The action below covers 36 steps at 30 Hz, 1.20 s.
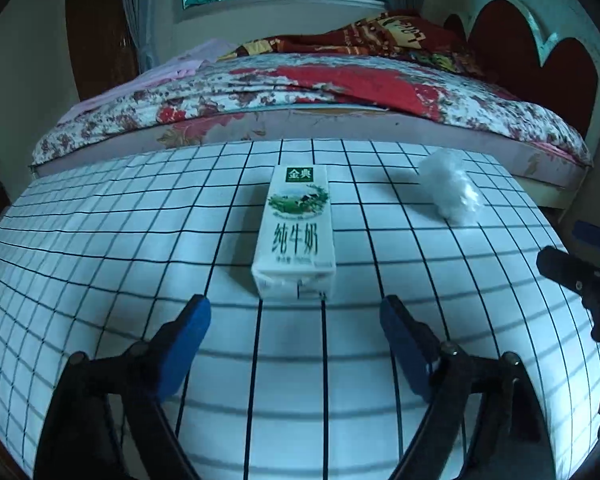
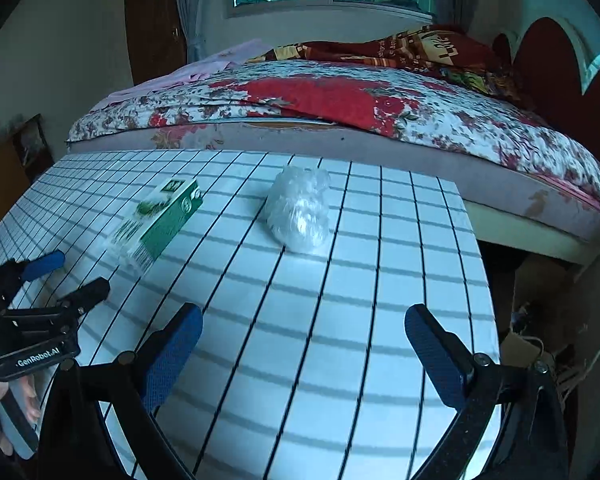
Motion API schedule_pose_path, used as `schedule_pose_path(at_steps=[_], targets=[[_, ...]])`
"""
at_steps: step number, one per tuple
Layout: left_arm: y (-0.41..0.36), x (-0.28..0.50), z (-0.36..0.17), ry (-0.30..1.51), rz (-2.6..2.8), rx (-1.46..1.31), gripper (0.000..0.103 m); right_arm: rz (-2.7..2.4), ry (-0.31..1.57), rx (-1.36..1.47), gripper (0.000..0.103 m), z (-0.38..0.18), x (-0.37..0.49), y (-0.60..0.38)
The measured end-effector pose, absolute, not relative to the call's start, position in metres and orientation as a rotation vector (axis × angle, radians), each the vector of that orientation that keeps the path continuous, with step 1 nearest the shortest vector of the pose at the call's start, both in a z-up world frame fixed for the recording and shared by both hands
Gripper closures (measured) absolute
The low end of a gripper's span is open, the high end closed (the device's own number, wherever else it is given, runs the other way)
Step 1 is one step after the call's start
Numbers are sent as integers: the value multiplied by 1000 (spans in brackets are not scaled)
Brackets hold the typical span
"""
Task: Collect trash
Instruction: 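Grasp the white-green milk carton with the left tool while the right tool grasps the clear plastic bag, then lift the carton and clear bag and carry them over the bin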
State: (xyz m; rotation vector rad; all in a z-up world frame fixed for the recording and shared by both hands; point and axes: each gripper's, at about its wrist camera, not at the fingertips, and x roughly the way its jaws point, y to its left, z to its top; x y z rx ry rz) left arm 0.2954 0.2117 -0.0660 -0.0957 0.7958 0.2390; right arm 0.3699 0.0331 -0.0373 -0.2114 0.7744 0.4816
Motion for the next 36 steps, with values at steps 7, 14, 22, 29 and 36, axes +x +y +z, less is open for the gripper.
schedule_pose_path(at_steps=[7, 14, 22, 29, 36], targets=[[226, 334, -80, 845, 256, -94, 22, 495, 852, -243, 2, -61, 436, 72], [232, 350, -92, 886, 229, -116, 34, 485, 913, -243, 30, -83, 461, 91], [232, 341, -89, 864, 195, -106, 48, 521, 909, -208, 58, -82, 452, 88], [217, 300, -68, 784, 180, -77, 48, 550, 804, -187, 58, -51, 394, 64], [190, 248, -45, 728, 155, -93, 48, 540, 741, -190, 58, -20, 328, 26]])
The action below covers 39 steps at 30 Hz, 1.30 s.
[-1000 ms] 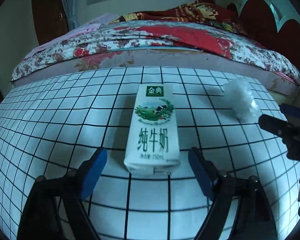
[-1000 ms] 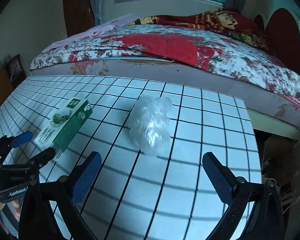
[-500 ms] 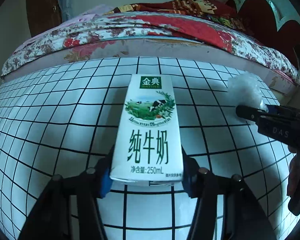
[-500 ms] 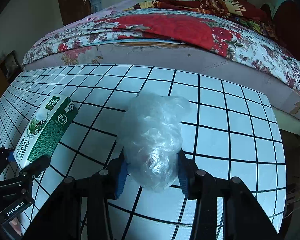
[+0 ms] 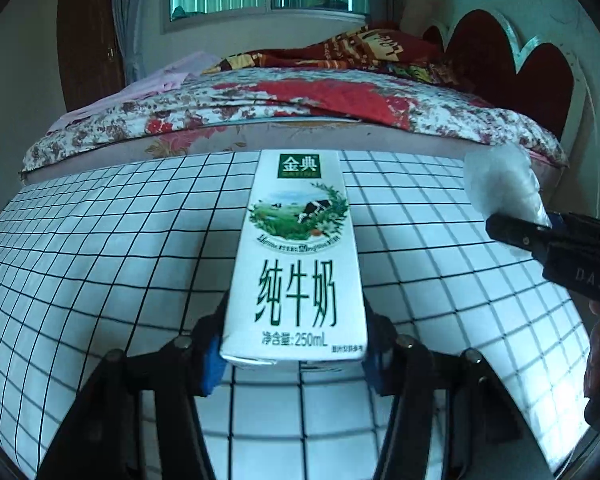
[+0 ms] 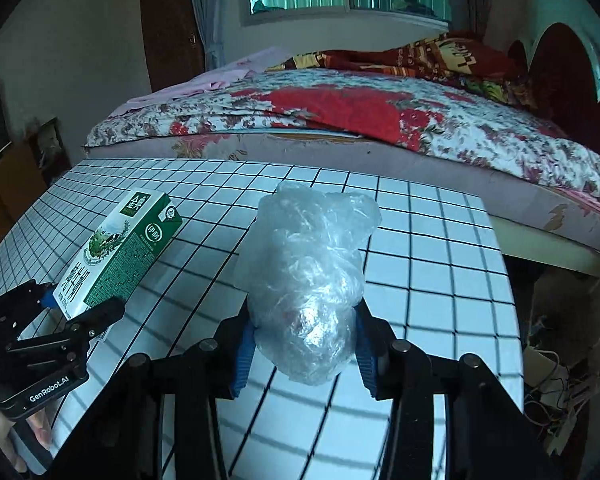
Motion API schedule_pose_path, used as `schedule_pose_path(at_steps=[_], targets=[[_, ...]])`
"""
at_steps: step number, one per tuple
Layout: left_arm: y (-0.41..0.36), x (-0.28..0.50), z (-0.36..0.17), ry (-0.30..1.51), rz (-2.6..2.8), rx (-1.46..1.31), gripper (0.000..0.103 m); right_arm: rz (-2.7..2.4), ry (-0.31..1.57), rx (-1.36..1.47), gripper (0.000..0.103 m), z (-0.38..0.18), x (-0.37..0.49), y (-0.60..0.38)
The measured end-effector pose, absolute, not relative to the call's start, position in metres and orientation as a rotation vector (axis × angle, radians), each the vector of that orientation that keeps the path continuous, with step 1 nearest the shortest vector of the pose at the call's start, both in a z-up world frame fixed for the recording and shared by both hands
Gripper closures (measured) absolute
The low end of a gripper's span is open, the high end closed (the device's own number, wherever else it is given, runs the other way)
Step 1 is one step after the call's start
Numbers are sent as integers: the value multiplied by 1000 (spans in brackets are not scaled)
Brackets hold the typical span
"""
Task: Collect trash
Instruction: 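Lift the carton and clear bag and carry them over the bin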
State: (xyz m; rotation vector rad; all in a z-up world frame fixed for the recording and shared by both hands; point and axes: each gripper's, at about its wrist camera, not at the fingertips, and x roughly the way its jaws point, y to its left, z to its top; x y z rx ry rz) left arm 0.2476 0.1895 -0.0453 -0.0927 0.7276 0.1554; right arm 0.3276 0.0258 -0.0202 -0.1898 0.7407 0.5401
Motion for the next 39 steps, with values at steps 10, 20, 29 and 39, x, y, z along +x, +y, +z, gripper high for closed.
schedule_pose_path(at_steps=[10, 20, 29, 39], targets=[[136, 175, 2, 654, 88, -52, 48, 496, 662, -182, 58, 26, 234, -36], [82, 127, 41, 572, -4, -28, 48, 424, 587, -98, 58, 61, 172, -107], [33, 106, 50, 528, -94, 12, 48, 342, 518, -51, 58, 77, 134, -173], [-13, 99, 45, 525, -189, 37, 48, 255, 505, -26, 58, 76, 111, -223]])
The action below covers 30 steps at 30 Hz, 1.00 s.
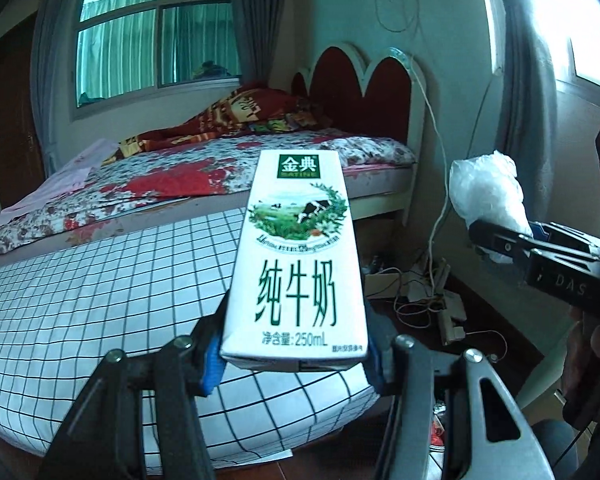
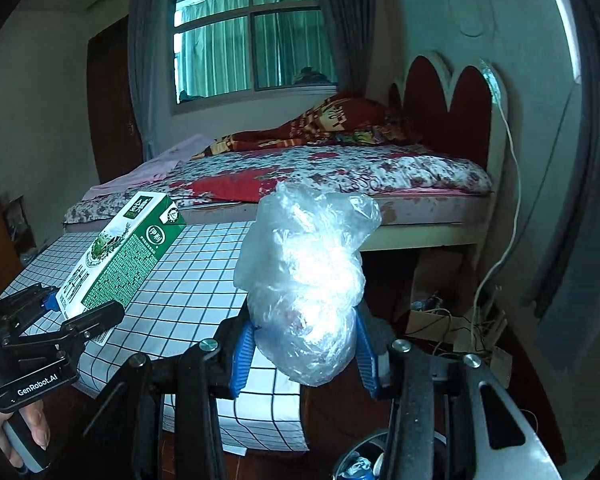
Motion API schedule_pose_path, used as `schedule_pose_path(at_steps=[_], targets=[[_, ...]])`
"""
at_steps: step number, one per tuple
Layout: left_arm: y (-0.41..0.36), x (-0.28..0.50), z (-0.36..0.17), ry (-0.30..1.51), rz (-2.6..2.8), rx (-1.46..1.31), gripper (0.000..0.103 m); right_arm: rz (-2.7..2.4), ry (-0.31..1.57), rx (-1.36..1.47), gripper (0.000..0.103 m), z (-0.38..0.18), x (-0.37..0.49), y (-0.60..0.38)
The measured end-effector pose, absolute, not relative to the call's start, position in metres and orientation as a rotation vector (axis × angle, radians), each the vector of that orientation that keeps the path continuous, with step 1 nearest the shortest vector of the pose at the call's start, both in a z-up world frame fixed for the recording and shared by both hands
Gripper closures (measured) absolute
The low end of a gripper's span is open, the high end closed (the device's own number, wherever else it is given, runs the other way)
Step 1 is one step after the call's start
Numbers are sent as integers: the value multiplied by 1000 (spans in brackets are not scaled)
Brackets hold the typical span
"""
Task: Collect trash
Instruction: 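Lift the carton and clear bag and carry them over the bin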
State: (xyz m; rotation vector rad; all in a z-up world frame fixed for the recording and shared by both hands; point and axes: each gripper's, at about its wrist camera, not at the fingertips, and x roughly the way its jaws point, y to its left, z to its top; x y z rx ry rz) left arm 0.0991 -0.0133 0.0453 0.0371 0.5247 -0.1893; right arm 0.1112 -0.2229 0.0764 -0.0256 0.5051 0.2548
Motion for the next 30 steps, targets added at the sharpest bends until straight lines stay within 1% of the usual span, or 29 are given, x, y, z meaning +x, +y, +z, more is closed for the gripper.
schedule_pose_path(at_steps=[12, 30], targets=[[-69, 93, 24, 568, -318, 82, 48, 147, 531, 10, 58, 57, 88, -281], [-133, 85, -21, 688, -462, 132, 48, 45, 647, 49, 58, 3, 61, -345]])
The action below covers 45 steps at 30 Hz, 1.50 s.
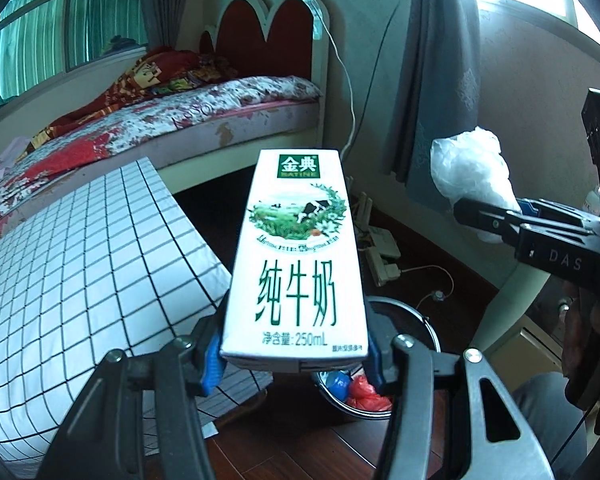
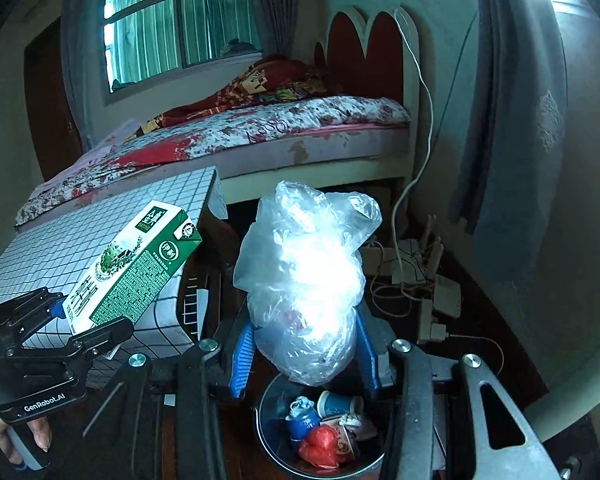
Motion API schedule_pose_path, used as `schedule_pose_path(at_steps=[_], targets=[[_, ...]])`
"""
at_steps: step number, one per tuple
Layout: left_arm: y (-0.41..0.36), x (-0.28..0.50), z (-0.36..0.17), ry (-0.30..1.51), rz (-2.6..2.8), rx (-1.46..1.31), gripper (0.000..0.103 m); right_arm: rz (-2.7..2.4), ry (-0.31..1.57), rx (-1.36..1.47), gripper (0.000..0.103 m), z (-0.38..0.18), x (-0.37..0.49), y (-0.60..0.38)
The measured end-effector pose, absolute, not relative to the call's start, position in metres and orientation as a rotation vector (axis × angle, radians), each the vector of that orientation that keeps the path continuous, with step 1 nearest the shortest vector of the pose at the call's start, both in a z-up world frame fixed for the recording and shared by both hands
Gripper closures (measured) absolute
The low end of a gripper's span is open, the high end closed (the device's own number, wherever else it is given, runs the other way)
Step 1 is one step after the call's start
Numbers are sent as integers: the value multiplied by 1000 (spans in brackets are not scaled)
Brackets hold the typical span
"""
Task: Collect trash
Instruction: 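Lift the carton and clear bag and carry them over the bin, then open both tools over the black bin to drop the carton and bag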
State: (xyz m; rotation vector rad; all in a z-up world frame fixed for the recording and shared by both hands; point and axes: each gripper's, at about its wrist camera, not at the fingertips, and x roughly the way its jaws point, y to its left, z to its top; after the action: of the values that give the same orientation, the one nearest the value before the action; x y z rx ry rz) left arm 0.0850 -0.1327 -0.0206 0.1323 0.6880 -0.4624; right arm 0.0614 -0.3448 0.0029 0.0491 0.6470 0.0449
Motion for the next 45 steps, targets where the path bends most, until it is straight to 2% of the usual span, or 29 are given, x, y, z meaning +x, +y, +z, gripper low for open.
schedule_pose_path(at_steps=[25, 37, 45], targets=[[-174, 86, -97, 896, -561, 200, 48, 57, 850, 57, 57, -89, 65, -369], [-202, 107, -139, 1031, -622, 186, 48, 94, 974, 11, 57, -130, 77, -380], [-215, 124, -156, 1055, -636, 193, 48, 126, 1038, -16, 57, -156, 94, -383]])
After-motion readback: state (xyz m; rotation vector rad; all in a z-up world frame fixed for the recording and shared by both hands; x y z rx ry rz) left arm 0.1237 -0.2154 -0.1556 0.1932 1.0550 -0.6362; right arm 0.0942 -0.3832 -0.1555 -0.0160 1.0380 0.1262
